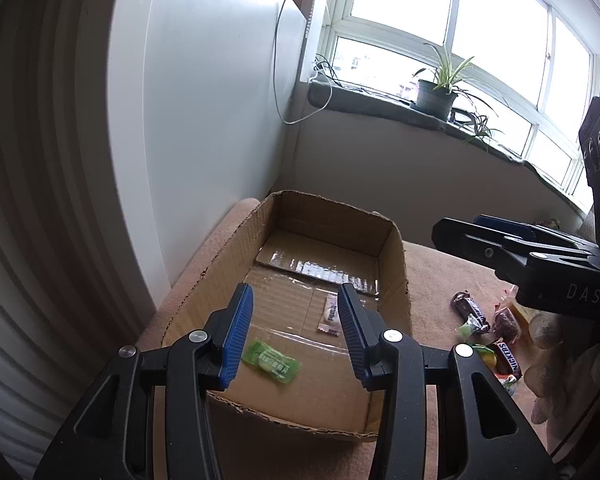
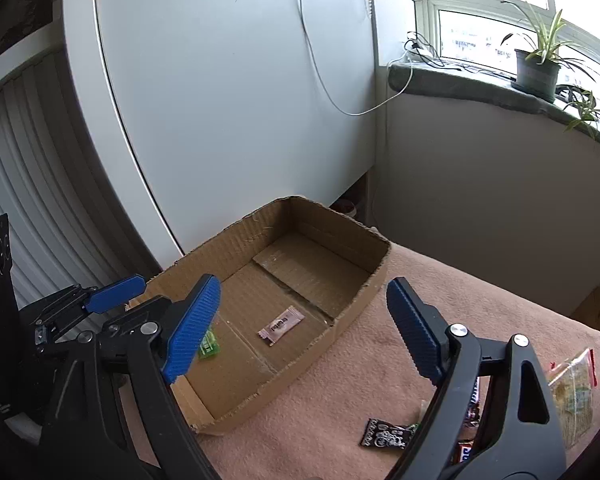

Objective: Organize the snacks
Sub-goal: 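Carry both candies over the cardboard box and open both tools to drop them, then grasp the yellow packet with the left tool while the right tool grasps the lollipop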

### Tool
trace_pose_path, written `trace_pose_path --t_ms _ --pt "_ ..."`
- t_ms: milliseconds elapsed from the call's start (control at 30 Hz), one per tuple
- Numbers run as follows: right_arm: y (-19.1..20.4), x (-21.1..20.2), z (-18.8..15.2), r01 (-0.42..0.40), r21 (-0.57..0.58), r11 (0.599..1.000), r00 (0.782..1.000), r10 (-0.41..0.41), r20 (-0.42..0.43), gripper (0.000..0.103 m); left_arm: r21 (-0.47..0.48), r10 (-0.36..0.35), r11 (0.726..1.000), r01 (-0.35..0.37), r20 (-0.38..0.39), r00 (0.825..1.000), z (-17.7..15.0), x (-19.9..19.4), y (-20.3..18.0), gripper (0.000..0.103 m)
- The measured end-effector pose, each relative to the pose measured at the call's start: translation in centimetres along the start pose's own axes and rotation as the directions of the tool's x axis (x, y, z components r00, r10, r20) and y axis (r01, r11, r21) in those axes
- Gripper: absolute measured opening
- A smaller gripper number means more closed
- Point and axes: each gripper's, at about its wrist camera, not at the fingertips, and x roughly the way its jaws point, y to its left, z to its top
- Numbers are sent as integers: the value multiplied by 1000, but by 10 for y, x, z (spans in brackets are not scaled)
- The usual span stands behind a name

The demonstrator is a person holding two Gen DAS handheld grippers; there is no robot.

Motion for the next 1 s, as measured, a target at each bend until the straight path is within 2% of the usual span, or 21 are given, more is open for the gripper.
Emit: trace_pose_path --t_ms 367,533,667,833,967,1000 --pt "-50 -85 -30 48 68 997 997 -52 63 88 14 -59 998 59 14 998 -6 -23 -31 43" --pt "-74 -118 -54 105 98 990 991 -112 67 88 27 -105 994 105 -1 994 -16 -28 -55 43" --pt "-94 -132 -77 113 142 983 992 -121 47 88 35 -142 989 143 -31 989 -29 -28 -75 43" --pt "-108 -132 -112 81 200 976 997 -81 -6 88 61 -184 980 190 -95 978 -50 -21 -100 43" --pt "-113 -115 -135 4 271 963 998 13 -62 88 85 -211 971 226 -156 965 -72 -14 -120 43" --pt "-113 -109 -140 -13 288 957 997 35 -72 84 87 -218 968 235 -171 961 -77 -11 -125 43"
